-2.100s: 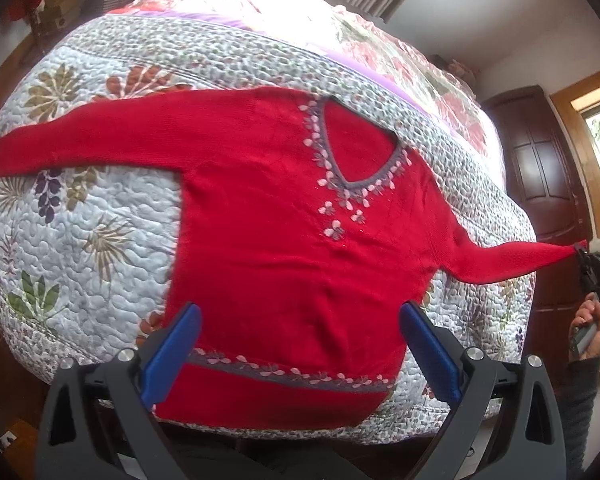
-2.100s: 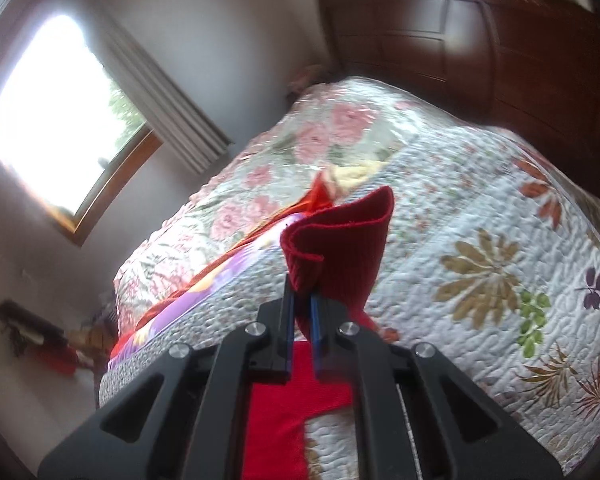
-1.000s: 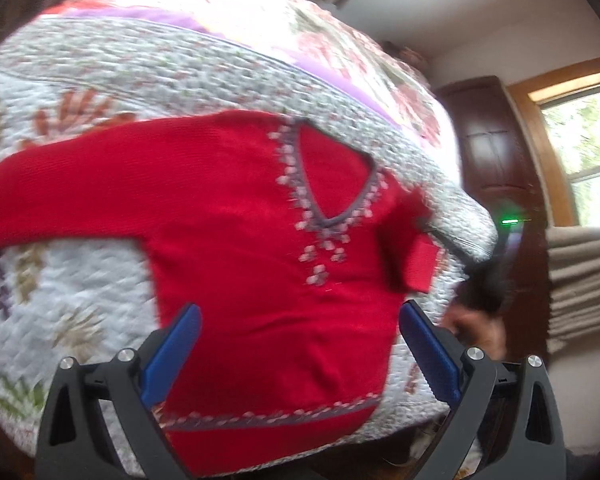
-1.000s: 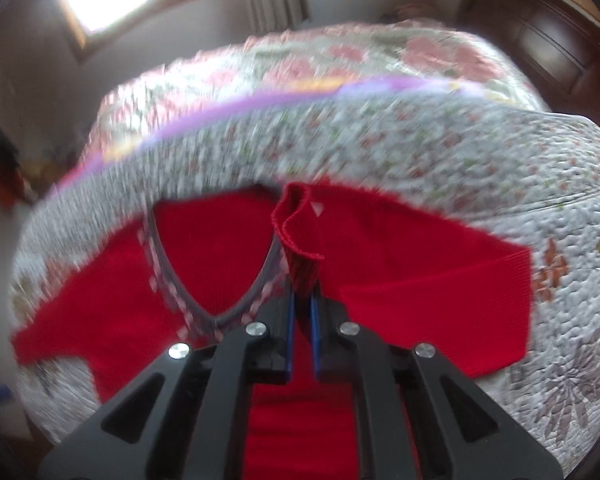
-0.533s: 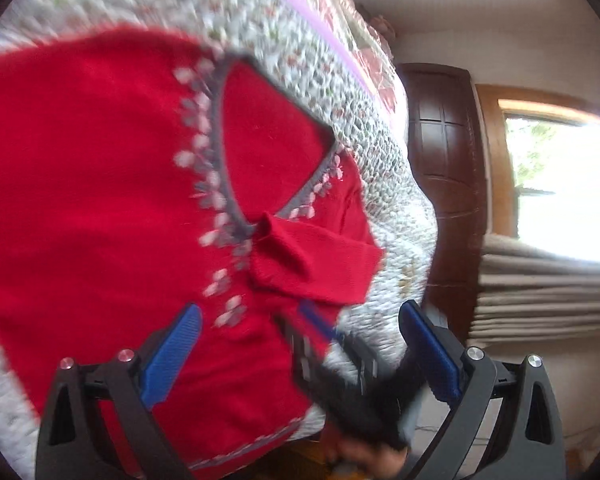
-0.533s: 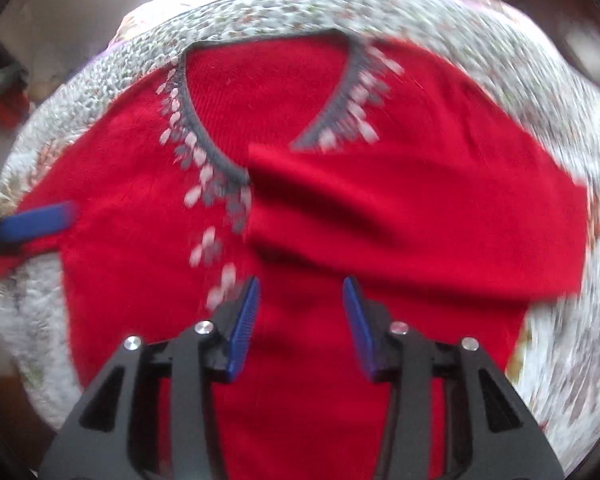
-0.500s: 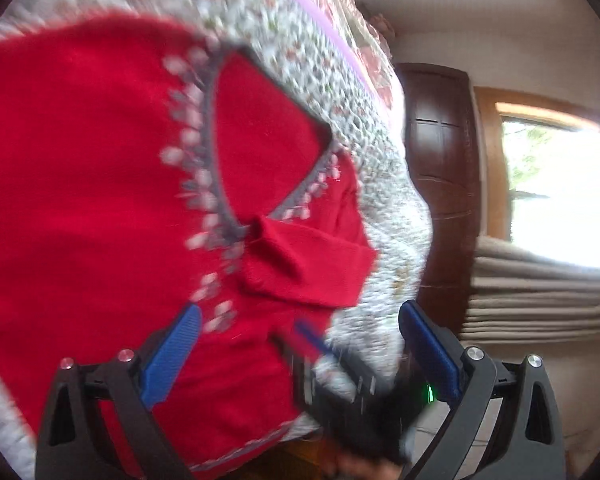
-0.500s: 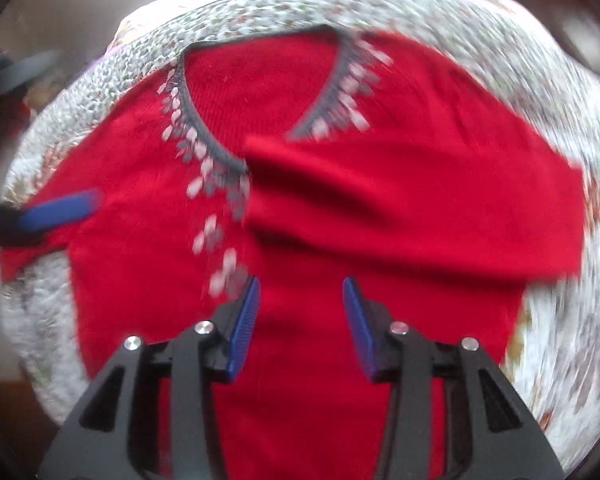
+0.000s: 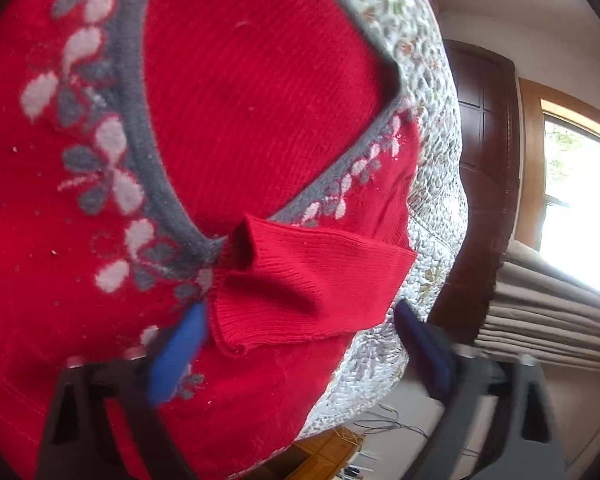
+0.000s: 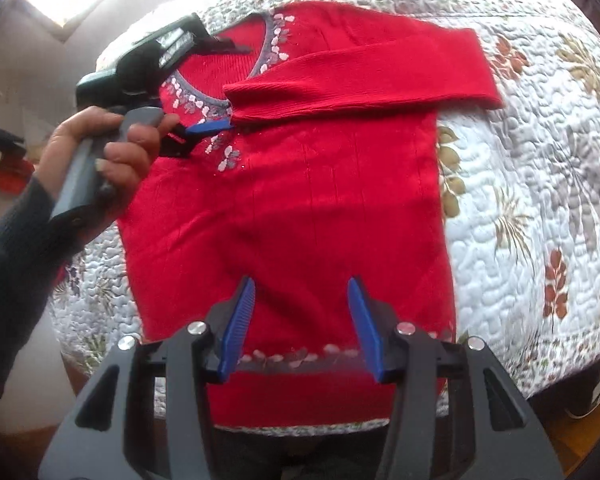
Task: Fold small clothes
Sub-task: 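Lay the sleeve flat across the chest and open the right tool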
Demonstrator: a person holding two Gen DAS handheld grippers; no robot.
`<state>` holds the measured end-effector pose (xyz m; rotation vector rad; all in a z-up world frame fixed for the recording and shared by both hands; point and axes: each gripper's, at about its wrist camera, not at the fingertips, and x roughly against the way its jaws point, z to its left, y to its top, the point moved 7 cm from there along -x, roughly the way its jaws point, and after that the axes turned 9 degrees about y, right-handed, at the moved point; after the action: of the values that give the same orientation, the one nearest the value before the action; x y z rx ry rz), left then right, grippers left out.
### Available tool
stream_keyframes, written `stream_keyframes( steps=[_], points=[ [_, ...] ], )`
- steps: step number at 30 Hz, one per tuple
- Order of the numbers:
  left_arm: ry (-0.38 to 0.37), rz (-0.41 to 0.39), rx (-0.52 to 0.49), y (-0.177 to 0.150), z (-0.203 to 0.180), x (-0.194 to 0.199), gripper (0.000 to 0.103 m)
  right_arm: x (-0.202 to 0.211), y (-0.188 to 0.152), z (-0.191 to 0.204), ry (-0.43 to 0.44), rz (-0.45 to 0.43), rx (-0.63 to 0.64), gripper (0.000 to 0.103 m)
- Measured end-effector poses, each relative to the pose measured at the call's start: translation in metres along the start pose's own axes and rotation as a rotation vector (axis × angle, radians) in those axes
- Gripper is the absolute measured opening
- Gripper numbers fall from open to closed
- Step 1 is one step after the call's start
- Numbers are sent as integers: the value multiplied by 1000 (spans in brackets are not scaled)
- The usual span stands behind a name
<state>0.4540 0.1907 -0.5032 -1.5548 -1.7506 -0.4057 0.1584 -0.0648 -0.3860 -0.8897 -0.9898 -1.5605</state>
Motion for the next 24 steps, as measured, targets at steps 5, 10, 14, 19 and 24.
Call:
stream_keyframes(
  steps=[5,10,14,19,24],
  points=[
    [153,3,-64,-8,-10,0,3,12,-7,11,44,-25,-26,49],
    [193,-81,-201,-15,-43,39,3,18,-13,19,59,-41,-17,49],
    [210,-186,-358,-21,-80,99,3,17,-20,21,65,-37,-19,49],
    [264,-303,-465,-22,-88,173,3,12,-25,27,73,-26,-19,49],
    [308,-357,-444,-10,-52,212,3,4,-27,35,79,-5,0,49]
  ],
)
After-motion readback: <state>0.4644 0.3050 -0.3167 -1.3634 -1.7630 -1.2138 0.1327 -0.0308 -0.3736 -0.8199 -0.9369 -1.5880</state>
